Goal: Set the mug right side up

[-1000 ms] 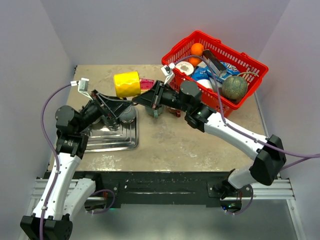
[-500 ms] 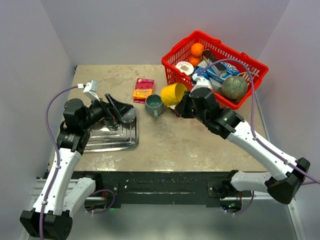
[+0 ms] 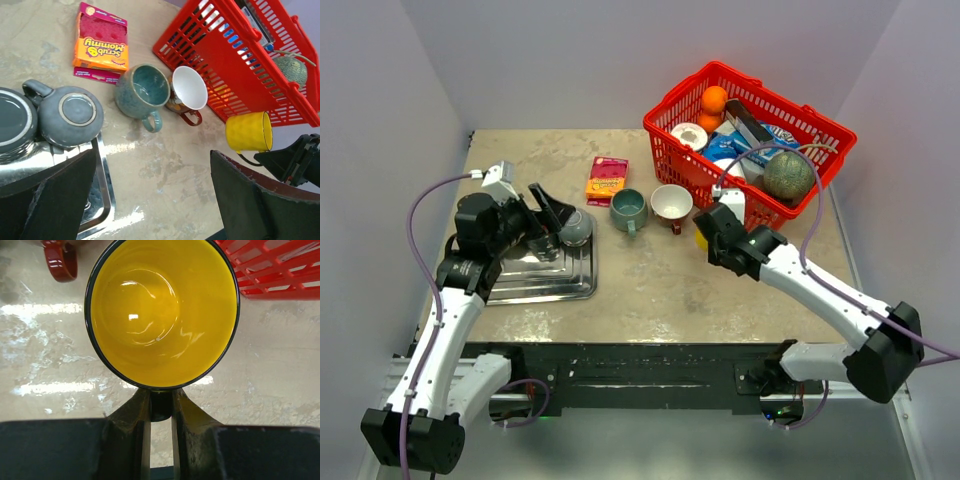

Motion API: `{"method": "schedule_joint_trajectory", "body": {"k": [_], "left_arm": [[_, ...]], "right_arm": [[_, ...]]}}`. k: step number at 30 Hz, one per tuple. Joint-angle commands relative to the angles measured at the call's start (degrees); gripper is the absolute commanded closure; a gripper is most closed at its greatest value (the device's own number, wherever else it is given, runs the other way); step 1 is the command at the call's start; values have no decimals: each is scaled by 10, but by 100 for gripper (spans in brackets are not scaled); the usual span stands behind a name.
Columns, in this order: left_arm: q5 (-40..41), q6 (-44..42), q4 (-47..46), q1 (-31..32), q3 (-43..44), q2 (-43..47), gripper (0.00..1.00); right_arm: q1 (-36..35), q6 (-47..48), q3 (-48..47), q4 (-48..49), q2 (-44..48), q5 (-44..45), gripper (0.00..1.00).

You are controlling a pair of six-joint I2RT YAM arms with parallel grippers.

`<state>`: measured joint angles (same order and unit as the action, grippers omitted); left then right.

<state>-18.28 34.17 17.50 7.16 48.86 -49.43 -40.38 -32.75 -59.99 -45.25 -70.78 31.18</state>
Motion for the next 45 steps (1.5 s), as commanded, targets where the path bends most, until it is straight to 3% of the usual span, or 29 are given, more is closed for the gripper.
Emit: {"method": "schedule_joint_trajectory", "body": {"k": [1, 8, 30, 35, 41, 45], "left_arm": [[52, -17, -11, 0, 15, 2, 1], [113, -24, 35, 0, 33, -7, 1], [108, -60, 90, 0, 42, -30, 1], [108, -57, 95, 0, 38, -31, 1], [117, -57, 109, 0, 37, -37, 1], [136, -60, 129, 0, 41, -47, 1]], "right_arm": [[1, -2, -6, 72, -29, 58, 100], [0, 3, -28, 97, -101, 86, 100], [6, 43, -27, 170, -218, 106, 99], [7, 43, -29, 159, -230, 110, 81], [7, 40, -31, 147, -211, 91, 47], [7, 46, -45, 128, -189, 71, 39]]}}
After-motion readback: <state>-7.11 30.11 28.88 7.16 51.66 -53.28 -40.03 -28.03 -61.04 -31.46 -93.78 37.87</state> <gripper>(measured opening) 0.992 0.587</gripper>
